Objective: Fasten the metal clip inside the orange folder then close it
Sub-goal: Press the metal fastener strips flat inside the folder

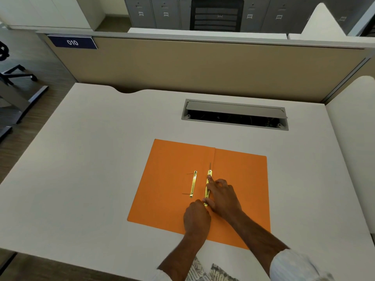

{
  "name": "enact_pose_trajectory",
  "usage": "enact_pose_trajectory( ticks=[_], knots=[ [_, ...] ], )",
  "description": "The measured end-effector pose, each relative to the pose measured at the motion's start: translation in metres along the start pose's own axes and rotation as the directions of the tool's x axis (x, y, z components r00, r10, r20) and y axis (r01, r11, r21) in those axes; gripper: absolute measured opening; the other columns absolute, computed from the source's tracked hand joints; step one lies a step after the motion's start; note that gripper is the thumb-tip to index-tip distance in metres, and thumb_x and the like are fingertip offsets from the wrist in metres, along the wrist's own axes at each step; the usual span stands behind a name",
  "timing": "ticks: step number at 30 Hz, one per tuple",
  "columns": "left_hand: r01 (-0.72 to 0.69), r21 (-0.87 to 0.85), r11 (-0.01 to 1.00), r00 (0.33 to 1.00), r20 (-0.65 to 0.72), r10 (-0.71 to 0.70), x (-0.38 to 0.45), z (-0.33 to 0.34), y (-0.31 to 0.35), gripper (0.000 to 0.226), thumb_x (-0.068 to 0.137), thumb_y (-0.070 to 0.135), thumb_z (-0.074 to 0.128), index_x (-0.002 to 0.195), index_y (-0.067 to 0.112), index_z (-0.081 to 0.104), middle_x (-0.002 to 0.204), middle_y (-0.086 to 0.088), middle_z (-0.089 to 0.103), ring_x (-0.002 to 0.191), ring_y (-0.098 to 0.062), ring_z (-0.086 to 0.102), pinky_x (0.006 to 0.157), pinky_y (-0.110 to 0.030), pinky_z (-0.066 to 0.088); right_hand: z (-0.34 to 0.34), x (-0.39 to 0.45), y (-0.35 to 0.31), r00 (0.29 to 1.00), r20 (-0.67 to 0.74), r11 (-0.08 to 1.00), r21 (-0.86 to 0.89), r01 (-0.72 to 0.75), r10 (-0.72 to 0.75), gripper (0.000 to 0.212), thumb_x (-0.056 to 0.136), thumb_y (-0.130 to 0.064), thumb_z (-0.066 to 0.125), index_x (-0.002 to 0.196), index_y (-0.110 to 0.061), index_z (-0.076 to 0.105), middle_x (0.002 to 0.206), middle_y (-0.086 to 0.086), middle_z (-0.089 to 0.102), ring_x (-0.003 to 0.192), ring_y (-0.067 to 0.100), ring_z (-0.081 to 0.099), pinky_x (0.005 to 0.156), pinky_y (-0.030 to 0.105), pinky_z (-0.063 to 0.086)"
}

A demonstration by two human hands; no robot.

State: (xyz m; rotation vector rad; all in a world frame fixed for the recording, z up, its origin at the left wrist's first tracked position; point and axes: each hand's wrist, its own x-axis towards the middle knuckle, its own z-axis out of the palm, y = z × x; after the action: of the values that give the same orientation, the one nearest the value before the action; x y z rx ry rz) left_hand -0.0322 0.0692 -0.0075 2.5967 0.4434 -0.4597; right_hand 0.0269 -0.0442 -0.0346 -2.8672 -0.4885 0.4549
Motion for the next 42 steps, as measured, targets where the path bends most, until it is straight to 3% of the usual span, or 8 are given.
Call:
enact_pose_trajectory(
  ticks=[5,14,21,25,29,33,38,42],
  knots=[
    [-0.029,-0.011,1.0,1.0,0.003,0.029,0.004,-0.001,0.005,0.024,0.096,0.014,0.051,0.112,0.016,0.069,0.107,-0.007,0.072,0.098,-0.022,0.068,0.074,-0.028,0.048,0.0,0.0,0.0,1.0,0.005,1.0,-0.017,0.011,-0.011,0.053,0.09,-0.052,0.056,0.132,-0.02,0.049,0.16,0.0,0.028,0.135,0.028,0.035,0.096,0.044,0.044],
    [0.093,-0.166,0.982,0.994,0.07,-0.082,0.008,0.005,0.004,0.027,0.092,0.031,0.058,0.102,0.009,0.07,0.1,-0.008,0.074,0.088,-0.022,0.07,0.063,-0.024,0.044,-0.004,0.0,0.001,1.0,0.0,1.0,0.004,0.023,-0.023,0.052,0.089,-0.05,0.06,0.13,-0.02,0.052,0.159,-0.001,0.029,0.135,0.027,0.036,0.096,0.043,0.043],
    [0.077,-0.312,0.947,0.996,0.056,-0.063,0.004,0.01,0.002,0.016,0.087,0.019,0.058,0.078,0.015,0.071,0.076,0.0,0.074,0.063,-0.011,0.063,0.051,-0.017,0.038,-0.005,0.001,0.002,1.0,0.007,1.0,0.0,0.015,-0.015,0.055,0.088,-0.049,0.061,0.133,-0.019,0.05,0.158,-0.002,0.031,0.134,0.026,0.036,0.095,0.042,0.043],
    [0.111,-0.397,0.911,0.994,0.066,-0.092,0.002,0.014,0.002,0.032,0.083,0.013,0.063,0.055,0.026,0.054,0.052,0.015,0.054,0.047,0.001,0.051,0.043,-0.011,0.035,-0.006,0.002,0.001,1.0,0.019,1.0,0.018,0.0,-0.001,0.061,0.085,-0.049,0.064,0.135,-0.019,0.047,0.155,-0.001,0.037,0.133,0.025,0.036,0.094,0.04,0.043],
    [0.142,-0.41,0.901,0.99,0.056,-0.13,0.0,0.014,0.001,0.022,0.081,0.017,0.063,0.061,0.025,0.06,0.052,0.016,0.052,0.048,0.001,0.05,0.045,-0.008,0.03,-0.007,0.002,0.002,1.0,0.023,1.0,0.01,0.001,-0.001,0.065,0.085,-0.052,0.063,0.139,-0.019,0.045,0.154,-0.002,0.039,0.133,0.024,0.036,0.094,0.04,0.043],
    [0.176,-0.44,0.88,0.984,0.056,-0.169,0.0,0.012,0.0,0.014,0.08,0.019,0.064,0.067,0.02,0.068,0.057,0.015,0.056,0.051,0.0,0.053,0.047,-0.012,0.035,-0.005,0.003,0.004,1.0,0.016,0.999,0.031,0.013,-0.013,0.058,0.084,-0.052,0.064,0.131,-0.02,0.051,0.156,-0.002,0.037,0.132,0.026,0.038,0.094,0.041,0.043],
    [0.204,-0.481,0.852,0.979,0.09,-0.183,0.001,0.01,-0.003,0.013,0.078,0.018,0.067,0.066,0.022,0.063,0.066,0.005,0.066,0.059,-0.011,0.061,0.055,-0.022,0.045,-0.002,0.003,0.006,0.999,-0.028,0.998,0.055,0.023,-0.021,0.038,0.092,-0.042,0.058,0.124,-0.023,0.055,0.155,-0.005,0.038,0.13,0.025,0.04,0.092,0.041,0.044],
    [0.187,-0.498,0.847,0.982,0.063,-0.18,0.001,0.008,-0.006,0.014,0.077,0.019,0.068,0.066,0.021,0.06,0.066,0.003,0.066,0.057,-0.01,0.058,0.053,-0.022,0.043,0.0,0.003,0.008,0.999,-0.022,0.998,0.063,0.026,-0.025,0.038,0.089,-0.04,0.062,0.123,-0.023,0.055,0.155,-0.005,0.038,0.129,0.026,0.041,0.092,0.042,0.046]
  ],
)
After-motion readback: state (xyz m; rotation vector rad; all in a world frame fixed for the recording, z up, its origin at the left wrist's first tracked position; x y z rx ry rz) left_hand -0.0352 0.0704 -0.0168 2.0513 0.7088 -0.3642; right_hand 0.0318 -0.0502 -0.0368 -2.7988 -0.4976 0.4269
